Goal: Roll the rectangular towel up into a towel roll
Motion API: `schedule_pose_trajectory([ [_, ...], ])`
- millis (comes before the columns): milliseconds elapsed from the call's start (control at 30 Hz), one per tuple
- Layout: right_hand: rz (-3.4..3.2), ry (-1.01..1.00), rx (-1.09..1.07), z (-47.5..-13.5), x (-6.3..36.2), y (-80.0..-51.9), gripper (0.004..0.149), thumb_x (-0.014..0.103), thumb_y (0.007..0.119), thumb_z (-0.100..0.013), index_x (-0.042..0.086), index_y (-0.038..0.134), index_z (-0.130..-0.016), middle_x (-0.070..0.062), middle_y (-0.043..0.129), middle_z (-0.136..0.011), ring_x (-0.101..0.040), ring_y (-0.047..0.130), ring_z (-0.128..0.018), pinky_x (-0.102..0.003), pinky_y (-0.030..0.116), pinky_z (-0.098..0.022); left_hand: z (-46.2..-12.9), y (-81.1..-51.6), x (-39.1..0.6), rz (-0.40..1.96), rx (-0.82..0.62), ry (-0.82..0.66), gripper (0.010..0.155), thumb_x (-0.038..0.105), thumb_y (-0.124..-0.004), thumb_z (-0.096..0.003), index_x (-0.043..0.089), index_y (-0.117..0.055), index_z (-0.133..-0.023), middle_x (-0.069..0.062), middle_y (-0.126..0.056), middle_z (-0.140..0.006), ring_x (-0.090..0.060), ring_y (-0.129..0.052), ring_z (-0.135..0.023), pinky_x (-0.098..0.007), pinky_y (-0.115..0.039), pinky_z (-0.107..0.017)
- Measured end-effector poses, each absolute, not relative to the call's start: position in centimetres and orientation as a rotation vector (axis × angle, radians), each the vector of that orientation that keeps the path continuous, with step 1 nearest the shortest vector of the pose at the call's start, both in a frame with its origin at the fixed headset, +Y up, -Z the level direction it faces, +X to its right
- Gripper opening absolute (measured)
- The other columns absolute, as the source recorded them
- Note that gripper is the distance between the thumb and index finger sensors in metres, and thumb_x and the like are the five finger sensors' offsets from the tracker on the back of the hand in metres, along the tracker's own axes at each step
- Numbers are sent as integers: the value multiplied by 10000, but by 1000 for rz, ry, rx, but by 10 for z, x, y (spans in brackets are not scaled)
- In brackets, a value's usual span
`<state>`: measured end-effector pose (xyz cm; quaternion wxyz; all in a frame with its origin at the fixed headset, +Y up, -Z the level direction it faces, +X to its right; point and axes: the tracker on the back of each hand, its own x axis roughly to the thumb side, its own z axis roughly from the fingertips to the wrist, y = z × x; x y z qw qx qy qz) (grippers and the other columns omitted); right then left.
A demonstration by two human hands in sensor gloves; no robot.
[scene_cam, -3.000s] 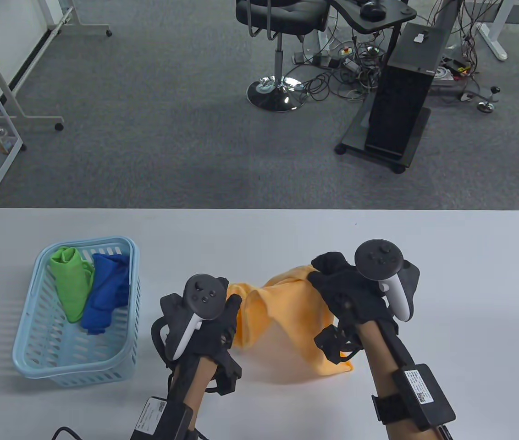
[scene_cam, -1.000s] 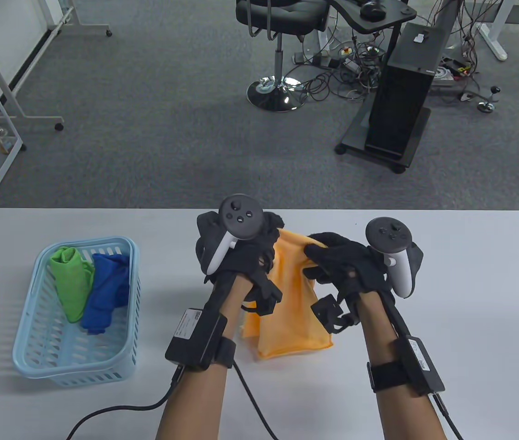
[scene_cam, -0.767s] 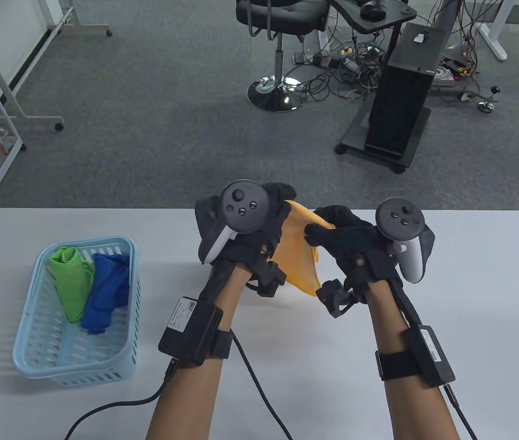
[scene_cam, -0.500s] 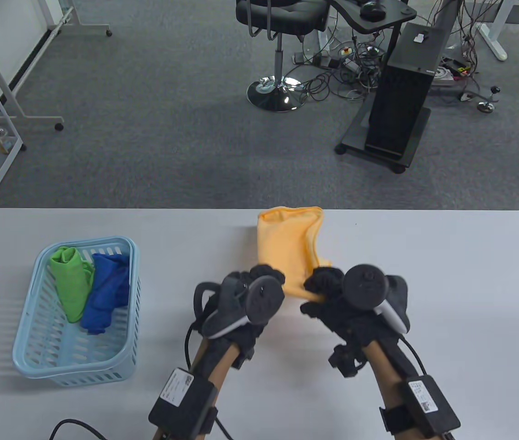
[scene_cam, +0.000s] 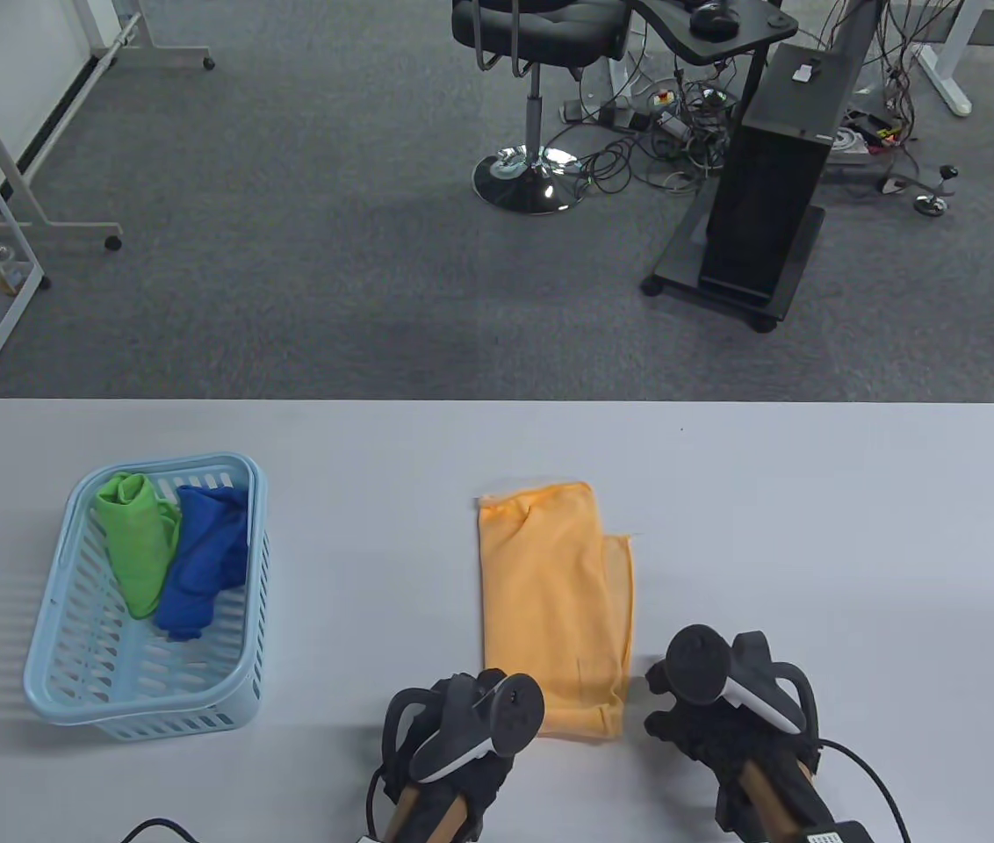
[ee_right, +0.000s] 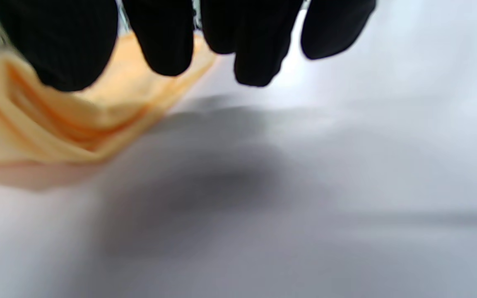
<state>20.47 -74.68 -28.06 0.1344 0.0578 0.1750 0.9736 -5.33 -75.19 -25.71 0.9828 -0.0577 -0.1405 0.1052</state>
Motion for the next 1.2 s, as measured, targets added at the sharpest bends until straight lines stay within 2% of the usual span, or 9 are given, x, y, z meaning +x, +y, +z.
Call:
schedule_pose_trajectory([
  [100,2691,423,223,-274,204,-745,781,491,823,-296,214,619,-997,-137,420,-1054,-338,677,-918,-608,548,-674,-260,-751,-59,269,-148,-246,451,434,-805,-382,294,-864,-806,-94,-943,-877,-331,-984,-753,-585,-729,-589],
  [167,2699,483,270,-272,192,-741,814,523,807,-297,251,554,-1021,-99,353,-1075,-339,599,-961,-614,484,-705,-262,-749,-61,285,-125,-241,451,431,-806,-381,288,-866,-804,-101,-938,-882,-337,-977,-759,-589,-721,-593],
  [300,2759,474,356,-265,161,-758,840,555,807,-269,297,514,-1014,-81,310,-1075,-368,515,-984,-642,417,-709,-259,-751,-60,251,-135,-258,449,432,-800,-384,299,-858,-809,-103,-901,-919,-365,-904,-830,-604,-670,-626],
  [400,2832,386,347,-268,151,-763,649,493,779,-299,291,687,-909,-64,470,-1034,-318,634,-937,-619,482,-697,-258,-753,-60,273,-160,-302,450,416,-789,-389,320,-828,-827,-80,-813,-999,-422,-732,-956,-635,-563,-672],
  [467,2832,395,357,-268,149,-764,560,454,781,-307,239,808,-824,-64,644,-966,-300,750,-878,-617,529,-682,-255,-750,-60,338,-167,-333,452,389,-788,-398,310,-807,-843,-103,-819,-995,-424,-750,-944,-638,-572,-665],
  [667,2818,389,383,-264,154,-759,547,459,781,-301,219,851,-788,-63,727,-917,-288,821,-824,-611,567,-665,-252,-747,-60,316,-158,-336,451,342,-821,-388,282,-824,-834,-71,-1007,-705,-328,-937,-787,-611,-669,-625],
  [900,2876,348,374,-265,152,-765,538,487,765,-274,193,923,-697,-42,828,-836,-276,886,-761,-604,593,-656,-253,-757,-53,157,-241,-269,465,361,-827,-389,286,-842,-847,-69,-1029,-603,-307,-953,-733,-611,-666,-626],
  [1067,2903,283,341,-264,154,-757,615,432,798,-296,211,720,-864,-77,614,-968,-298,740,-873,-634,505,-679,-254,-768,-44,56,-192,-241,476,417,-828,-378,256,-878,-822,-73,-995,-551,-328,-881,-786,-623,-612,-646],
  [1200,2770,155,390,-257,152,-740,533,357,812,-310,275,737,-832,-67,571,-982,-290,717,-886,-602,528,-687,-257,-771,-40,17,-193,-214,478,440,-821,-380,251,-882,-814,-69,-974,-527,-324,-877,-783,-625,-610,-646],
])
